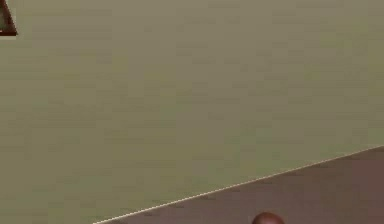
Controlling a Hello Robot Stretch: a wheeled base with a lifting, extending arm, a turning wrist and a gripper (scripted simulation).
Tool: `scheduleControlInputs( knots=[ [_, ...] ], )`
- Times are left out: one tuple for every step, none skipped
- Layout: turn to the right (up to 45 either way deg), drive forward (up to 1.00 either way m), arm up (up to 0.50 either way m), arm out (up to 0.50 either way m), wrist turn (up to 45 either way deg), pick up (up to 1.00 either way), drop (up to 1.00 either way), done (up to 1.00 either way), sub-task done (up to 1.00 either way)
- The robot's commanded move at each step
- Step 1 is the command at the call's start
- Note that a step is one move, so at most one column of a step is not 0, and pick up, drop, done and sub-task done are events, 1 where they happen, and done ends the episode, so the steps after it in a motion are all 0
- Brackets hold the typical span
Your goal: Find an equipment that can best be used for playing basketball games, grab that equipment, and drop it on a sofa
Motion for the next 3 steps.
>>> scheduleControlInputs(
  knots=[
    [45.0,0.00,0.00,0.00,0.0,0.00,0.00,0.00,0.00],
    [45.0,0.00,0.00,0.00,0.0,0.00,0.00,0.00,0.00],
    [24.0,0.00,0.00,0.00,0.0,0.00,0.00,0.00,0.00]
  ],
)
